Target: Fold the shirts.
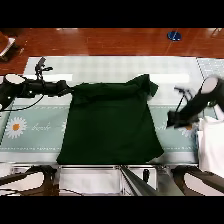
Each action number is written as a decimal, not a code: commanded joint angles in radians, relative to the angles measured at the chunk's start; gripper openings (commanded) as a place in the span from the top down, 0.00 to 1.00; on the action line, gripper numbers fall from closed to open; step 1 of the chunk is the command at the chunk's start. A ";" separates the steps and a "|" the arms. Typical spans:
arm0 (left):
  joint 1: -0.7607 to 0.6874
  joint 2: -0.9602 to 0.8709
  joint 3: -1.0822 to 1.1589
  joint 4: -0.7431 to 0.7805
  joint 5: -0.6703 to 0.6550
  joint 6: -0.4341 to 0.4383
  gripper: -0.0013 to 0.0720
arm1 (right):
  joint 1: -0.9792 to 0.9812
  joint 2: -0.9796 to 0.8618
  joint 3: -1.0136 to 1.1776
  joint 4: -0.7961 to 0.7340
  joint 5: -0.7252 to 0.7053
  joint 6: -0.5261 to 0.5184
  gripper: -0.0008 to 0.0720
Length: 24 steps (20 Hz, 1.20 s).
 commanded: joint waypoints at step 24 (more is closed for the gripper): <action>0.199 0.038 0.019 -0.021 -0.068 -0.031 0.95 | -0.174 -0.032 0.037 0.184 -0.213 -0.184 0.96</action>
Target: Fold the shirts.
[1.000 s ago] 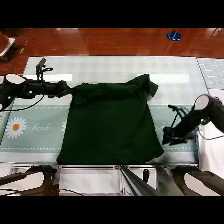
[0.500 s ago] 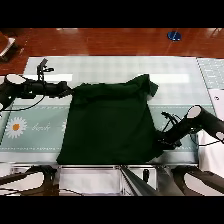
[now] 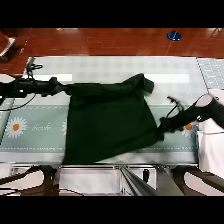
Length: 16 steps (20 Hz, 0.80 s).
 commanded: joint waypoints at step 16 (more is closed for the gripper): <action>0.005 0.425 -0.629 0.038 -0.089 -0.024 0.95 | -0.073 -0.757 1.226 0.249 -0.055 0.154 0.96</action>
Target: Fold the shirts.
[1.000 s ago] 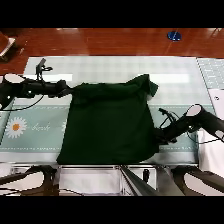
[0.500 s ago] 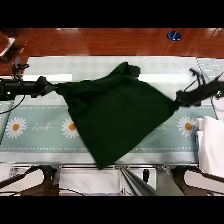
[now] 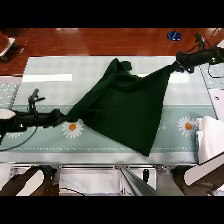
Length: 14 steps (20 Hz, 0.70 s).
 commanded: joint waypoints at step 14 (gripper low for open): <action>0.187 0.000 0.280 0.237 -0.211 -0.099 0.29 | -0.208 0.431 -0.306 -0.277 0.159 0.050 0.42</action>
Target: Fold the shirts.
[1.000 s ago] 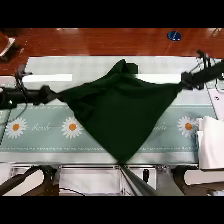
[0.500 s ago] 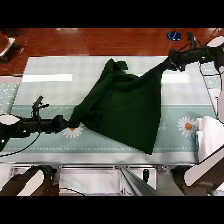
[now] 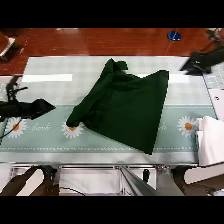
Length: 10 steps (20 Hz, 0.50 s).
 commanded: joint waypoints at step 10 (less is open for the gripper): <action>-0.187 -0.325 -0.073 -0.152 -0.075 0.158 0.34 | -0.183 0.691 -1.133 -0.022 -0.203 -0.063 0.42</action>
